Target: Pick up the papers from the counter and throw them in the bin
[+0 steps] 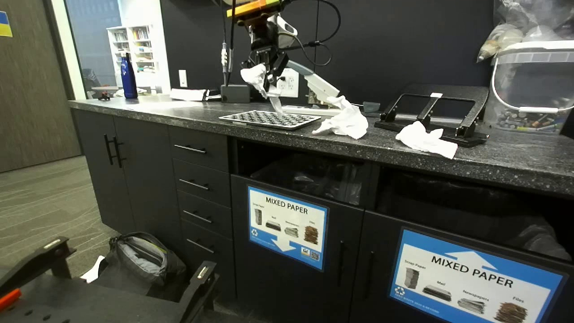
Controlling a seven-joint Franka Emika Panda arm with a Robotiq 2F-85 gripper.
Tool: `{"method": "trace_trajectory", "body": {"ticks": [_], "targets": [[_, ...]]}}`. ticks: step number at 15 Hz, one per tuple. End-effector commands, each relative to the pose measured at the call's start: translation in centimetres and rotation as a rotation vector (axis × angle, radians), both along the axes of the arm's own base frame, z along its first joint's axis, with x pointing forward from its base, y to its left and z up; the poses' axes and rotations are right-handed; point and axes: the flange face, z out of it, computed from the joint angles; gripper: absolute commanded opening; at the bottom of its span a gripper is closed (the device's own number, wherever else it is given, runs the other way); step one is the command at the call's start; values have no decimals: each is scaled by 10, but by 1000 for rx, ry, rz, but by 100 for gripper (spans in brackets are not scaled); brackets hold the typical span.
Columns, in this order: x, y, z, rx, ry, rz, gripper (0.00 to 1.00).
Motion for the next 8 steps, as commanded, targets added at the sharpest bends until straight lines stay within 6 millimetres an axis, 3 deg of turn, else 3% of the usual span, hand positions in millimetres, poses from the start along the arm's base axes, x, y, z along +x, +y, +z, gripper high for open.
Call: {"method": "trace_trajectory", "body": {"ticks": [1, 6, 8], "targets": [[-40, 11, -14, 103, 172, 49, 10], [-78, 43, -51, 322, 284, 152, 10], [-88, 58, -68, 359, 254, 143, 10]]}}
